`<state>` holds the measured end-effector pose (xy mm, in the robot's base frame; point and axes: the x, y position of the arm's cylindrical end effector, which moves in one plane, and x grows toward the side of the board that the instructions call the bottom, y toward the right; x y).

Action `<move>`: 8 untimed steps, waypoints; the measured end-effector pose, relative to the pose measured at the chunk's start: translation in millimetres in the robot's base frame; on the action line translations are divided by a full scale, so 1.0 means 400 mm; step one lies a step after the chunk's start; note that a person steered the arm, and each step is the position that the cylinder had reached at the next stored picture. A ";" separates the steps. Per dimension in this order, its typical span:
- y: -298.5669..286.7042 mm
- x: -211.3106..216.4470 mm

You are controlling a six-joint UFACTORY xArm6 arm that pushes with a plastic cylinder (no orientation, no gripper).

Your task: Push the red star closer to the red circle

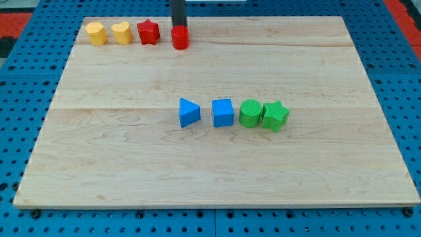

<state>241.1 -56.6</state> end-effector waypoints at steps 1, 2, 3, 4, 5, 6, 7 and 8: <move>0.008 0.068; 0.008 0.004; -0.063 -0.070; -0.211 -0.050; -0.259 -0.010; -0.236 0.065; -0.286 0.094; -0.384 0.110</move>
<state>285.2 -210.2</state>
